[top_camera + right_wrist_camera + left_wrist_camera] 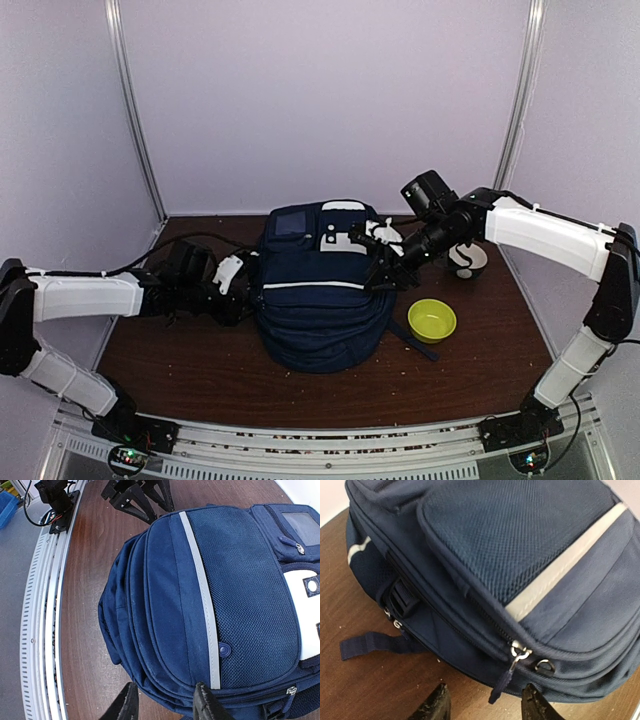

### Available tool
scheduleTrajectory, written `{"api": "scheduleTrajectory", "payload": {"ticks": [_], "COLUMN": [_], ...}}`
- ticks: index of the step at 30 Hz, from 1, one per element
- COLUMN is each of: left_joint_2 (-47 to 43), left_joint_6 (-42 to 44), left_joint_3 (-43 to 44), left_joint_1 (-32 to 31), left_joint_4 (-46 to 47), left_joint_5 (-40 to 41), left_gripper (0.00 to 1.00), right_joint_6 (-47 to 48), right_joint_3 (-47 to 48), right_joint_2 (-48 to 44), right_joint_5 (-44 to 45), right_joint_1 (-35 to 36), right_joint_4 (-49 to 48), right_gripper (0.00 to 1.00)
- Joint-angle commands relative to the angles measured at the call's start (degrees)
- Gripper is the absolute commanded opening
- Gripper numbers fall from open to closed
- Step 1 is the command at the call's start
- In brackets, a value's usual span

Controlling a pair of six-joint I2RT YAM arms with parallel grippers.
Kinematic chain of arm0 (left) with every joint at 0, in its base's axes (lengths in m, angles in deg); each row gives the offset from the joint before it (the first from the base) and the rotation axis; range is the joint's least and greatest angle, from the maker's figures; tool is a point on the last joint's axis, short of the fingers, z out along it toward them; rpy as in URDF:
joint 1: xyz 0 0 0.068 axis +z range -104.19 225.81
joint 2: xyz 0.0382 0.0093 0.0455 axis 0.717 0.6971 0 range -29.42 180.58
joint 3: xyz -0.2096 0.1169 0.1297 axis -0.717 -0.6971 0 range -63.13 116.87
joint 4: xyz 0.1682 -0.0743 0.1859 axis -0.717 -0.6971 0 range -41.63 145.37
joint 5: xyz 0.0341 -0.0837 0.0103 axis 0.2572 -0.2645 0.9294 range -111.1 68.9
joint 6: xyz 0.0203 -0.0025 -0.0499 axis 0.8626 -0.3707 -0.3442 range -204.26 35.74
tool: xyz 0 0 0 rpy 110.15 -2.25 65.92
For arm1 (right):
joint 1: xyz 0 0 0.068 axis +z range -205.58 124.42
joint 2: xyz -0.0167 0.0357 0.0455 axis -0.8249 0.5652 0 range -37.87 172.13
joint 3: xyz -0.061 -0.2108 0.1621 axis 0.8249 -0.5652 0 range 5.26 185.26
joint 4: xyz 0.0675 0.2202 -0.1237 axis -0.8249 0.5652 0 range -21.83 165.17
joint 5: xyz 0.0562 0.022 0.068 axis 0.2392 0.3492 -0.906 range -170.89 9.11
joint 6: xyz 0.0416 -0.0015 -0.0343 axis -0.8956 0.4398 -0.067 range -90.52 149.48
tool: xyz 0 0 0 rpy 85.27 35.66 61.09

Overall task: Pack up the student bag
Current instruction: Pick up the upper front pocket of the student bag.

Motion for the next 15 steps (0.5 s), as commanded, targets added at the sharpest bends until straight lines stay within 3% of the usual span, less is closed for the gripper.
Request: {"api": "scheduleTrajectory", "payload": {"ticks": [1,8,15], "left_joint_2": [1.29,2.27,0.38], "left_joint_6": [0.85,1.28,1.86], "left_joint_3": [1.42,1.72,1.12], "left_joint_1": [-0.47,-0.53,-0.55], "left_joint_4": [0.22,2.48,3.76], "left_joint_5": [2.93,1.03,-0.29], "left_gripper": [0.46,0.27,0.2], "right_joint_6": [-0.08,-0.16,-0.84], "right_joint_3": [-0.57,-0.65,-0.18], "right_joint_2": [0.39,0.56,1.6], "right_joint_5": [0.02,0.16,0.74], "right_joint_1": [-0.27,-0.25,-0.3], "right_joint_4": [-1.11,-1.2,-1.73], "right_gripper": [0.37,0.37,0.36]}}
